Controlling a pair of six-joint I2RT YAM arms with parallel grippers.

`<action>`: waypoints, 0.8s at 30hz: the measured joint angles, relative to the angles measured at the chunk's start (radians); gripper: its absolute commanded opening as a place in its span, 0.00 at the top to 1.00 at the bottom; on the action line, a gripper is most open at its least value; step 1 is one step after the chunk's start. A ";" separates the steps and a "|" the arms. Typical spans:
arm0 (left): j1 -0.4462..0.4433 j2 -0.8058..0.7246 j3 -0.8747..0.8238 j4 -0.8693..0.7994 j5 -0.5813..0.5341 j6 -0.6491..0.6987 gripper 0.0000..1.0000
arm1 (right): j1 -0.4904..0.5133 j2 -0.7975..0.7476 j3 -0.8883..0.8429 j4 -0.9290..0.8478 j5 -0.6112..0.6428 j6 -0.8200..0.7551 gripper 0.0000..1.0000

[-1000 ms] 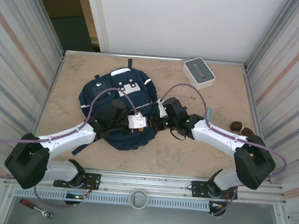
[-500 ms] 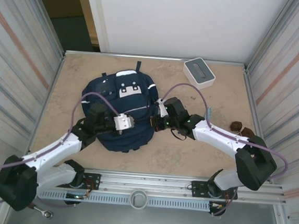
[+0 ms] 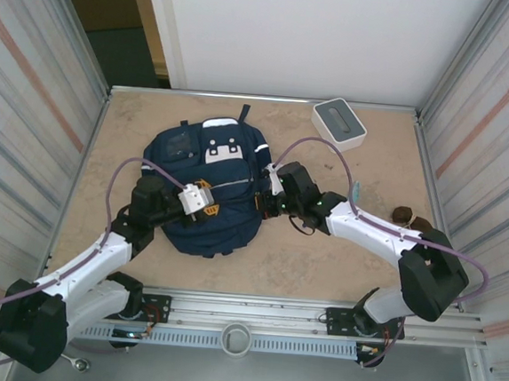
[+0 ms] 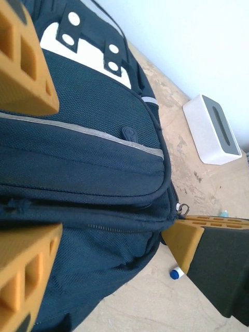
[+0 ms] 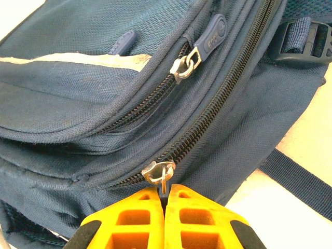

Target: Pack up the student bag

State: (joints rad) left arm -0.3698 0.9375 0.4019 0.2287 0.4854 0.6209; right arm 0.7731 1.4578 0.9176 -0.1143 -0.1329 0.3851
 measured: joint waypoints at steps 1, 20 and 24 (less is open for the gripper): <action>-0.010 0.000 0.005 -0.010 -0.002 0.002 0.36 | 0.004 0.001 0.000 0.000 0.004 0.000 1.00; -0.319 0.286 0.219 -0.092 -0.294 0.111 0.63 | 0.024 -0.013 -0.009 -0.002 0.029 0.000 1.00; -0.320 0.283 0.216 -0.082 -0.314 0.115 0.83 | 0.011 -0.027 -0.051 0.022 0.027 0.000 1.00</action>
State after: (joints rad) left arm -0.6895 1.2209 0.6182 0.1471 0.1719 0.7361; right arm 0.7837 1.4307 0.8661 -0.0925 -0.1055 0.3847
